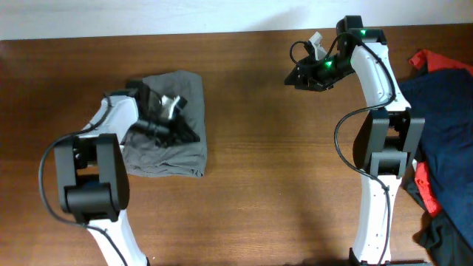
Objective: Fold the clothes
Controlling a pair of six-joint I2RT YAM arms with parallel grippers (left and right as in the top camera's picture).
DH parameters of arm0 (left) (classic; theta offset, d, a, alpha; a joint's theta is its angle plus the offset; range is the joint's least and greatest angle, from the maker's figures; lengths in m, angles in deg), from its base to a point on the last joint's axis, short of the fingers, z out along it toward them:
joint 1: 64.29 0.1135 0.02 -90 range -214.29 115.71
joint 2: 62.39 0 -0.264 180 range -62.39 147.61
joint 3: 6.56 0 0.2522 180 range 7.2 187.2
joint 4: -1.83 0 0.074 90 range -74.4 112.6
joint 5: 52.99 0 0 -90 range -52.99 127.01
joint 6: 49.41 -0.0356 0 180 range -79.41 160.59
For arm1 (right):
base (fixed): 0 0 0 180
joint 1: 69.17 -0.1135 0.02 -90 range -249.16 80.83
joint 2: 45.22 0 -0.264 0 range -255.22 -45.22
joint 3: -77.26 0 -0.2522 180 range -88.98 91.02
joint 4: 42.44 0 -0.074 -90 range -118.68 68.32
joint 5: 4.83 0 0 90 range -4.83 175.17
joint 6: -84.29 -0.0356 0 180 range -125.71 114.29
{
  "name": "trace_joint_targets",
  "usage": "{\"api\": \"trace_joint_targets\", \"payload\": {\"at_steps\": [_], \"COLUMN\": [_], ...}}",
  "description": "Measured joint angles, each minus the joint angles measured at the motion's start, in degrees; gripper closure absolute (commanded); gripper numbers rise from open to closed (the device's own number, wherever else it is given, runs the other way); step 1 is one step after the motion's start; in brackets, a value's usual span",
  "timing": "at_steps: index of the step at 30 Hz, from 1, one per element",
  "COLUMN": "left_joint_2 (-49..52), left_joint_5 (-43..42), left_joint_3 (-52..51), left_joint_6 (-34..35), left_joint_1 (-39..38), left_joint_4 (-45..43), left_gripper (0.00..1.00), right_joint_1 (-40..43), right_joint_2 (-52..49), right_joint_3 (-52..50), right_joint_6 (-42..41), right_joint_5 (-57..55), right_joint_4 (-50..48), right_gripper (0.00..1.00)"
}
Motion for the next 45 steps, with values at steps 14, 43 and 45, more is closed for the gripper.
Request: {"api": "trace_joint_targets", "payload": {"at_steps": [14, 43, 45], "left_joint_2": [-10.38, -2.60, -1.38], "left_joint_5": [19.98, 39.50, 38.53], "left_joint_3": [10.71, 10.71, 10.71], "left_joint_6": [-1.22, -2.71, -2.71], "left_joint_1": [2.38, 10.36, 11.23], "left_joint_4": [-0.87, -2.80, -2.58], "left_gripper": [0.31, 0.01, 0.01], "right_joint_1": [0.00, 0.00, 0.00], "right_joint_2": [0.00, 0.00, 0.00], "right_joint_3": [0.00, 0.00, 0.00], "right_joint_6": [-0.02, 0.22, 0.55], "right_joint_5": [0.00, -0.22, -0.22], "right_joint_4": [0.00, 0.00, 0.00], "right_gripper": [0.50, 0.50, 0.50]}}
